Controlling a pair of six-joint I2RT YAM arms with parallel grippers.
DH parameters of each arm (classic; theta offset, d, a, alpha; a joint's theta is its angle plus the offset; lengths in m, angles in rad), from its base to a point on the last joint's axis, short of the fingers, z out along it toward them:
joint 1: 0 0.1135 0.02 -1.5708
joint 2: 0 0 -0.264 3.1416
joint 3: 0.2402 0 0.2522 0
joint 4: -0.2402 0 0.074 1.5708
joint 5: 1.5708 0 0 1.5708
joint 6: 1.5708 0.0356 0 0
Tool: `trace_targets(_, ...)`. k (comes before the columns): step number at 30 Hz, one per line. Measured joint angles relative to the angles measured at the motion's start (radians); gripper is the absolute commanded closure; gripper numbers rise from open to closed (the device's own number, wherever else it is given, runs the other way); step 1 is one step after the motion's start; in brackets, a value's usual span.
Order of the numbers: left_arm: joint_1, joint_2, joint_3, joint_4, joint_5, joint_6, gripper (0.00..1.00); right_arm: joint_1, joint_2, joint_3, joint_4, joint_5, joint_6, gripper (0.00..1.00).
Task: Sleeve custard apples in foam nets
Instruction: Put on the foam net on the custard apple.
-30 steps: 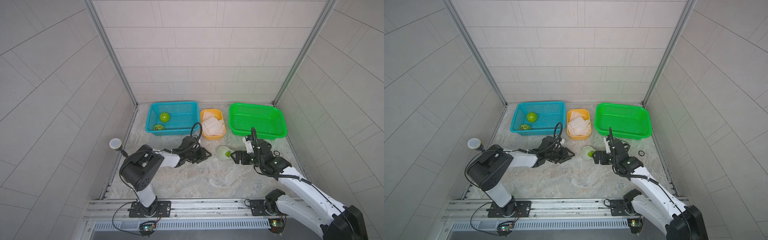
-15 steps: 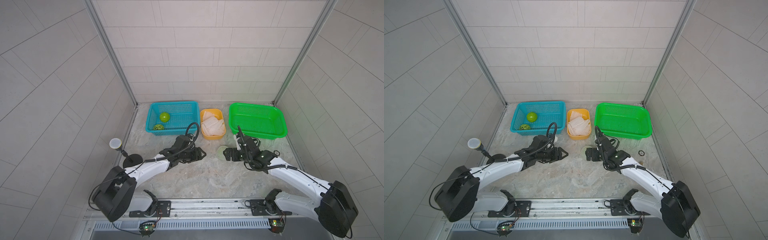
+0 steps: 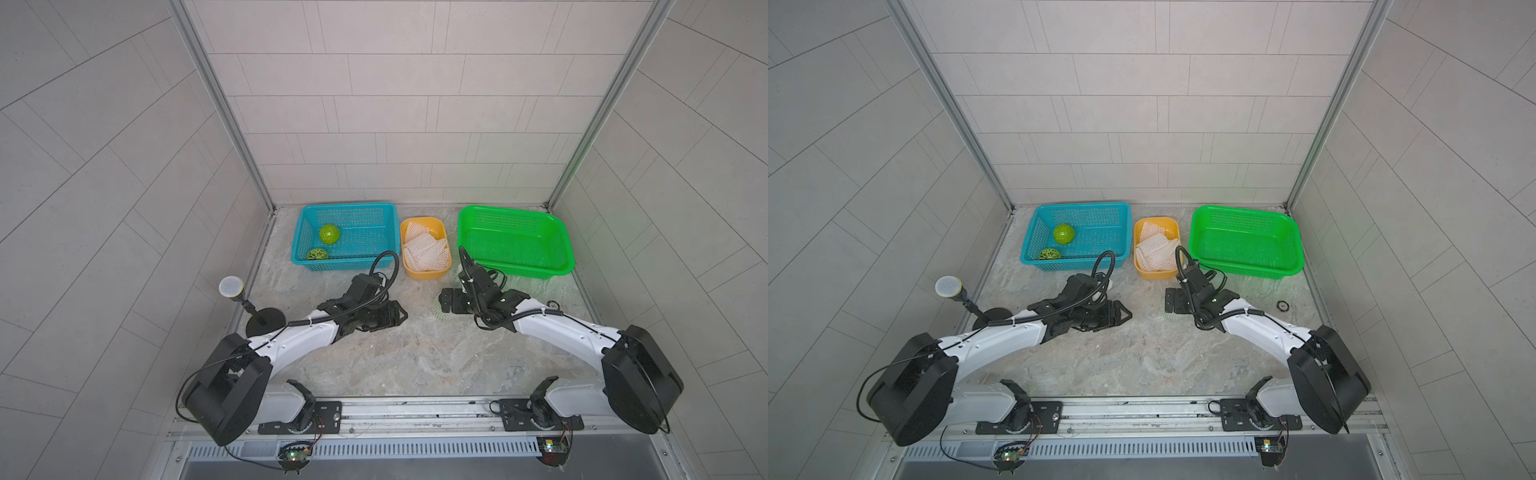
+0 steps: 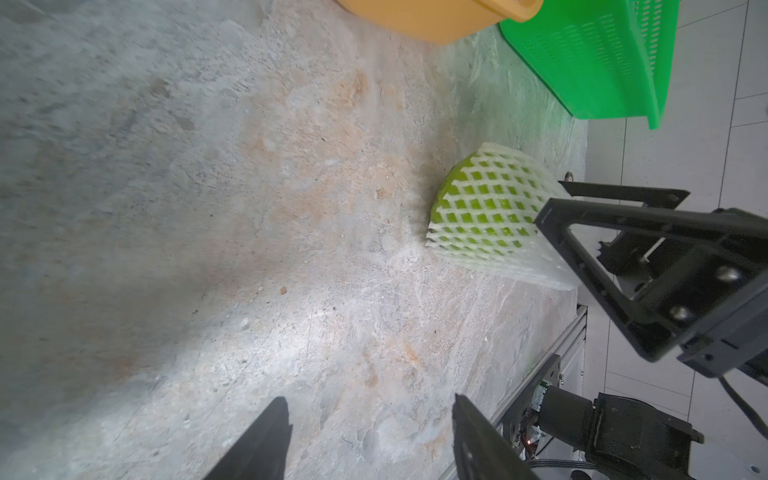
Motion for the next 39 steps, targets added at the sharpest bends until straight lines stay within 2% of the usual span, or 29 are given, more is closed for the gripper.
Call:
trace_targets(8,0.000,0.006,0.000,0.003,0.001,-0.002,0.36,0.001,0.098,0.033,0.000,0.000,0.006,0.11)
trace_targets(19,0.000,0.033,0.000,0.010,0.003,-0.004,0.37,0.001,0.198,0.074,0.006,-0.003,-0.019,0.12)
trace_targets(26,0.000,0.032,-0.002,0.011,0.005,-0.004,0.38,0.001,0.210,0.080,0.009,-0.013,-0.048,0.17)
trace_targets(32,0.000,0.023,-0.002,0.003,0.005,-0.004,0.38,0.001,0.194,0.081,-0.024,-0.097,-0.123,0.18)
trace_targets(39,0.000,0.023,-0.002,0.001,0.005,-0.003,0.38,0.020,0.178,0.129,-0.164,-0.211,-0.261,0.18)
